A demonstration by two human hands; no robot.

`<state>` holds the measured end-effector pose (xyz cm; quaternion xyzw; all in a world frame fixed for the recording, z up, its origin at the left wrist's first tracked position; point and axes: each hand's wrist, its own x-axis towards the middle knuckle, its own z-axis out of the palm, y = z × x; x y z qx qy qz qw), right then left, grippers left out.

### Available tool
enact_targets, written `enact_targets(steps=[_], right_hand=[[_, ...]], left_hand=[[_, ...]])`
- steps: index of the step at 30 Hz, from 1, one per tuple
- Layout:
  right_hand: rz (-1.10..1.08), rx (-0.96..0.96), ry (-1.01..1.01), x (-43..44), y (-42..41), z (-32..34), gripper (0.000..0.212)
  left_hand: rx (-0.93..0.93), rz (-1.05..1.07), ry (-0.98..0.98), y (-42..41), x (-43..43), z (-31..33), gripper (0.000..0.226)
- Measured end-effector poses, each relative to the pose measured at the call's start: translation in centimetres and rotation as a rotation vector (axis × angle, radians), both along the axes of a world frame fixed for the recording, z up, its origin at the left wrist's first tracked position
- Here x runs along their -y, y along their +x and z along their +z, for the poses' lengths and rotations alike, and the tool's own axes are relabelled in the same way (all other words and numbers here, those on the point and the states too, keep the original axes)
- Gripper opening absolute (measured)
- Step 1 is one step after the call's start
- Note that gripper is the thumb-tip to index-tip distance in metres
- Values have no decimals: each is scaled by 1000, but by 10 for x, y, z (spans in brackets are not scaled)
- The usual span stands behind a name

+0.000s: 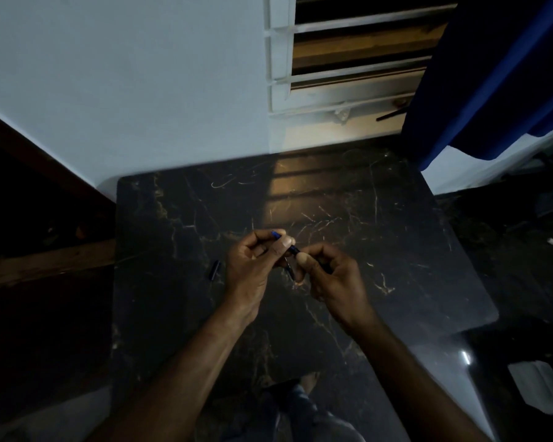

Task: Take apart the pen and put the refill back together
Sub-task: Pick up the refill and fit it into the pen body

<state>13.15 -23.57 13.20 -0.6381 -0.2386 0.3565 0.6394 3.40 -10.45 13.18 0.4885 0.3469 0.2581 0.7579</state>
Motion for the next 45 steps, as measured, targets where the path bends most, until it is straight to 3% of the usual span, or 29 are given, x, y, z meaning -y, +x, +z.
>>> enact_targets(steps=[6,11,15,21,28,34,36,40,42,45], right_hand=[[-24,-427,-220,5,-13,-24,33],[-71,-571,-252,12,-25,-48,7],[-239,-562,-197,26,-38,-74,15],[-209,-663,-328,39,-47,-100,42],[-205,-658,-264,50,-44,-106,6],[-131,-787,-214,49,-46,-107,40],[-133,-818,-207,49,-46,-105,38],[-197,-772,-156,49,-43,-101,7],[-204,-785,-162,48,-42,-101,9],[-168,-854,-158,47,-46,-100,34]], left_hand=[[-11,-147,-103,-15,7,-34,19],[-120,-75,-129,-24,19,-59,20],[-145,21,-224,-27,24,-70,17],[-206,-64,-253,-32,34,-84,16],[-267,-3,-204,-22,32,-91,15],[-223,-93,-201,-18,26,-89,19],[-222,-122,-183,-19,23,-88,22],[-199,-97,-149,-18,19,-86,21],[-190,-118,-133,-18,18,-85,21],[-163,-162,-156,-17,18,-83,23]])
